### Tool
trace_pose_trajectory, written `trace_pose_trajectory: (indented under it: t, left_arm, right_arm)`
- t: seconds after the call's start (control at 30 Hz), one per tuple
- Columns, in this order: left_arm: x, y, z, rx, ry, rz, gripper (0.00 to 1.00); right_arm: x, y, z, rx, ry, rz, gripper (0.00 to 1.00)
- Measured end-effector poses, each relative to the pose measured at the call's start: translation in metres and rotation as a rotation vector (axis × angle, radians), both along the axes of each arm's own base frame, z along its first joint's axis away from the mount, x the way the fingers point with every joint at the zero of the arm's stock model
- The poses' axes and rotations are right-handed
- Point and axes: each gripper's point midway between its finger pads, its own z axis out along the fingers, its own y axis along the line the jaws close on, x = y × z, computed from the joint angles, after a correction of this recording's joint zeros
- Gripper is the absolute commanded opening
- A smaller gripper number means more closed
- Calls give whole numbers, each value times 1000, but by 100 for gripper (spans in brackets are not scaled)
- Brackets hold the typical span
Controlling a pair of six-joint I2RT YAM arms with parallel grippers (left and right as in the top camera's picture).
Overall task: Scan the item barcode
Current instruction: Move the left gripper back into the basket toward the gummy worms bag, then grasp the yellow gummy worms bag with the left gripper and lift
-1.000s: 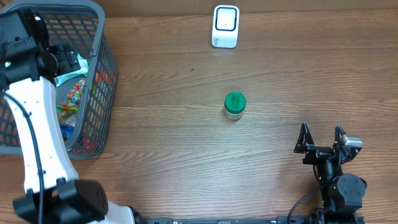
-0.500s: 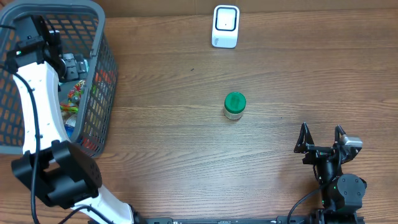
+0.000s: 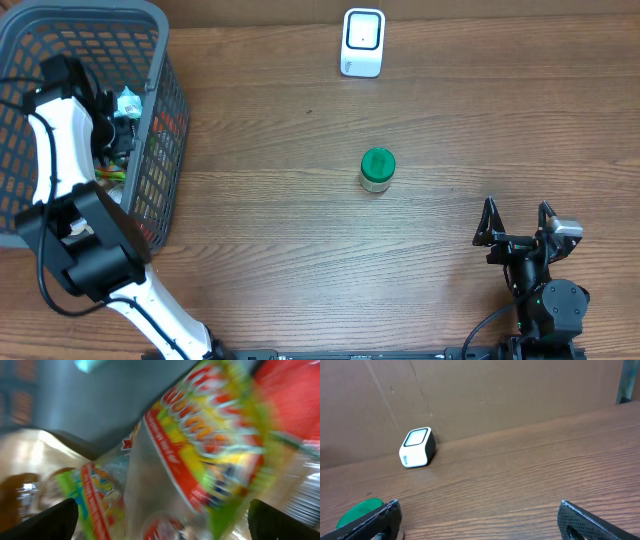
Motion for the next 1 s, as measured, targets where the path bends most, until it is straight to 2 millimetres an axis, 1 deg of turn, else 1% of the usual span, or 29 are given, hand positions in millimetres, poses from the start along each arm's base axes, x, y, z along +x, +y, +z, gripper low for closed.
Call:
trace_pose_trajectory:
  t: [0.07, 0.1, 0.3, 0.33, 0.47, 0.67, 0.7, 0.73, 0.77, 0.8, 0.83, 0.9, 0.93, 1.0]
  left_arm:
    - [-4, 2, -14, -25, 28, 10, 100]
    - [-4, 3, -18, -32, 33, 12, 100]
    - [-4, 3, -21, -40, 34, 14, 100]
    - [-4, 3, -21, -40, 34, 14, 98]
    - [-2, 3, -21, -38, 28, 15, 82]
    - [-3, 3, -24, -41, 33, 17, 66]
    - [-3, 3, -24, -41, 34, 16, 61]
    - [-3, 3, -24, -41, 34, 19, 57]
    - [-3, 3, -25, -42, 36, 18, 50]
    - [-3, 3, -25, -42, 36, 18, 40]
    - [-3, 3, -25, -41, 36, 19, 32]
    - [-3, 4, -25, -38, 38, 21, 18]
    - [-4, 4, -25, -36, 40, 23, 14]
    - [-3, 3, -23, -40, 39, 26, 11]
  right_arm:
    - [0, 0, 0, 0, 0, 0, 100]
    - [0, 0, 0, 0, 0, 0, 100]
    - [0, 0, 0, 0, 0, 0, 100]
    - [0, 0, 0, 0, 0, 0, 100]
    - [0, 0, 0, 0, 0, 0, 100]
    - [0, 0, 0, 0, 0, 0, 100]
    - [0, 0, 0, 0, 0, 0, 100]
    - [0, 0, 0, 0, 0, 0, 100]
    - [0, 0, 0, 0, 0, 0, 100]
    - [0, 0, 0, 0, 0, 0, 100]
    - [0, 0, 0, 0, 0, 0, 100]
    - [0, 0, 0, 0, 0, 0, 100]
    - [0, 0, 0, 0, 0, 0, 100]
    - [0, 0, 0, 0, 0, 0, 100]
